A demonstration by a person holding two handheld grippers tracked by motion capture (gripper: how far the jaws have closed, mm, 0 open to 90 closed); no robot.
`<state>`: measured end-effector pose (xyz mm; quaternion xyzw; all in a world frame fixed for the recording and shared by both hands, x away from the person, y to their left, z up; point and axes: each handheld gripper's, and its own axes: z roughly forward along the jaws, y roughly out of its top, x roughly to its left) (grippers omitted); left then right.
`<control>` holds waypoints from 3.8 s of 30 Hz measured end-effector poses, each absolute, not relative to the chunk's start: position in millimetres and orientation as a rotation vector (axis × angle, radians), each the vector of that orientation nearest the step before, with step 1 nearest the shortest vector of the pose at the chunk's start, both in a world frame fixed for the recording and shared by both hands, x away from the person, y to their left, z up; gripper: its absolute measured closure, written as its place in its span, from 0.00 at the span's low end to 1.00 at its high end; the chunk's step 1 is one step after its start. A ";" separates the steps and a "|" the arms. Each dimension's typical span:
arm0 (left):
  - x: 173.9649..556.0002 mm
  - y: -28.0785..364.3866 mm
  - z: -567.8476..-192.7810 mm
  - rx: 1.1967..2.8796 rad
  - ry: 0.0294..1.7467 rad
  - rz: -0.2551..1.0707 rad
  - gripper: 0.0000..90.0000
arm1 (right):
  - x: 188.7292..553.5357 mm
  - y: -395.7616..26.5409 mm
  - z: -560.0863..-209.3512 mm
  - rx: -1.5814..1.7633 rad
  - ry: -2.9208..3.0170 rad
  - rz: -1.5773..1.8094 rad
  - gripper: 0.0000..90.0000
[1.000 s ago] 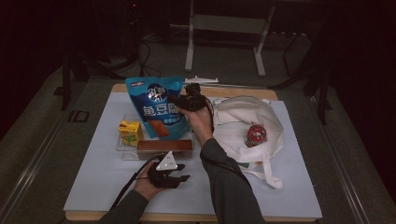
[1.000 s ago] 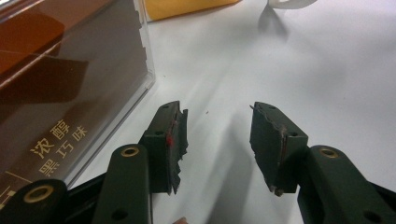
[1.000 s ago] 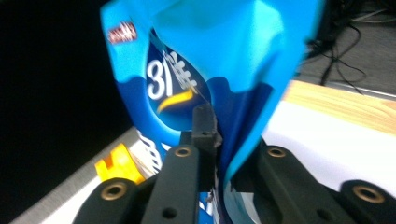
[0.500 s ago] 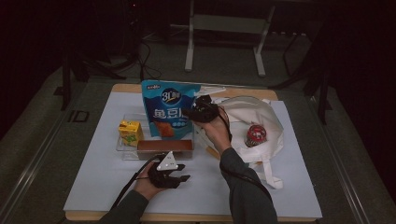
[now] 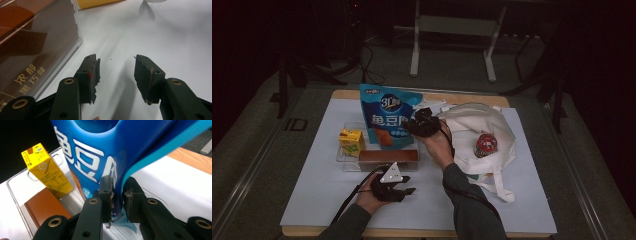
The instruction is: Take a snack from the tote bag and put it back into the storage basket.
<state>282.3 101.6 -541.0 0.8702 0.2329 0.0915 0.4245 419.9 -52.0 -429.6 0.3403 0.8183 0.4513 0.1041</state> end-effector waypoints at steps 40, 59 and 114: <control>283.3 101.7 -541.2 2.177 0.586 0.216 0.58 | 424.4 -38.2 -435.7 0.897 2.495 1.230 0.88; 283.3 101.5 -541.2 2.179 0.585 0.217 0.58 | 416.3 -48.3 -425.5 0.898 2.473 1.267 0.74; 283.6 102.5 -541.0 2.168 0.587 0.207 0.58 | 390.5 -127.3 -407.2 0.880 2.441 1.031 0.63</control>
